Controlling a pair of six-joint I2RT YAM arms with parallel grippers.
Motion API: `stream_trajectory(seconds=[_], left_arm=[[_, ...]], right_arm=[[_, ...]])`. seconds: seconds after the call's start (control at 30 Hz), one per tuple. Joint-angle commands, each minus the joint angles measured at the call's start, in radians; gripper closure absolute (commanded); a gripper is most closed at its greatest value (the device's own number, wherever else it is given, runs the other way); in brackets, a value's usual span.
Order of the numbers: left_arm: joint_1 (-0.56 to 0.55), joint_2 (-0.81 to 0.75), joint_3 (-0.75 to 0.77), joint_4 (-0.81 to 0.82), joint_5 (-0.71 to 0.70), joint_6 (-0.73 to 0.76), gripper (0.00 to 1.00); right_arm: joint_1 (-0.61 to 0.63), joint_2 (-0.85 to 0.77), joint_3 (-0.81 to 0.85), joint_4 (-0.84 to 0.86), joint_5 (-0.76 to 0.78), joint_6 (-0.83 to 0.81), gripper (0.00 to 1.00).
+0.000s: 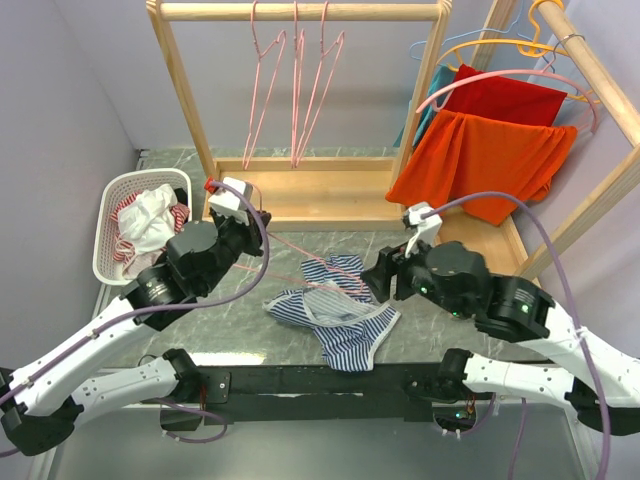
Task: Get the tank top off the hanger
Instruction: Remove the tank top from the hanger, then place the hanger at the clothesline.
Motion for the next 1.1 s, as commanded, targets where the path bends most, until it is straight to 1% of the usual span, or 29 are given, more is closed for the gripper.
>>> stream_trajectory(seconds=[0.0,0.03,0.13,0.27,0.33,0.43,0.47,0.53,0.57,0.67,0.73,0.77,0.8,0.87,0.9,0.93,1.0,1.07], left_arm=[[0.001,-0.036,-0.022,0.072,0.139,0.044,0.99],[-0.001,-0.042,-0.025,0.079,0.157,0.047,0.99],[-0.001,-0.047,-0.03,0.098,0.208,0.053,0.99],[-0.001,-0.036,-0.025,0.115,0.24,0.061,0.99],[-0.001,-0.036,-0.028,0.125,0.246,0.061,0.99],[-0.001,-0.038,-0.028,0.136,0.242,0.059,0.99],[-0.001,-0.038,-0.03,0.141,0.239,0.058,0.99],[-0.001,-0.038,-0.031,0.144,0.234,0.056,0.99],[-0.001,-0.038,-0.031,0.144,0.23,0.055,0.99],[0.001,-0.042,-0.037,0.153,0.207,0.05,0.99],[-0.001,-0.039,-0.042,0.158,0.2,0.048,0.91],[-0.001,-0.036,-0.04,0.158,0.2,0.048,0.84],[-0.001,-0.035,-0.04,0.159,0.202,0.048,0.69],[-0.001,-0.03,-0.037,0.159,0.21,0.048,0.61],[0.001,-0.029,-0.036,0.156,0.208,0.045,0.41],[-0.001,-0.027,-0.034,0.15,0.207,0.044,0.29],[-0.001,-0.032,-0.039,0.147,0.196,0.038,0.13],[0.001,-0.038,-0.047,0.142,0.19,0.032,0.1]], right_arm=[[-0.012,0.01,0.049,0.13,-0.126,-0.142,0.3],[-0.017,0.023,0.061,0.118,-0.18,-0.158,0.3],[-0.032,0.088,0.069,0.098,-0.266,-0.171,0.3],[-0.034,0.128,0.045,0.122,-0.442,-0.168,0.31],[-0.034,0.143,0.029,0.127,-0.469,-0.159,0.32],[-0.034,0.14,0.009,0.15,-0.502,-0.146,0.38],[-0.035,0.134,0.003,0.156,-0.51,-0.143,0.47],[-0.034,0.117,-0.009,0.171,-0.513,-0.133,0.62],[-0.035,0.111,-0.012,0.173,-0.512,-0.132,0.77],[-0.035,0.099,-0.014,0.172,-0.496,-0.126,1.0],[-0.035,0.096,-0.011,0.161,-0.483,-0.117,1.0],[-0.035,0.091,-0.012,0.158,-0.475,-0.114,1.0],[-0.034,0.087,-0.012,0.153,-0.461,-0.11,1.0],[-0.035,0.077,-0.015,0.136,-0.44,-0.099,1.0],[-0.034,0.071,-0.015,0.132,-0.436,-0.096,1.0],[-0.035,0.068,-0.014,0.109,-0.433,-0.091,1.0],[-0.034,0.06,-0.011,0.081,-0.429,-0.086,1.0],[-0.035,0.056,-0.011,0.035,-0.41,-0.07,1.0]])
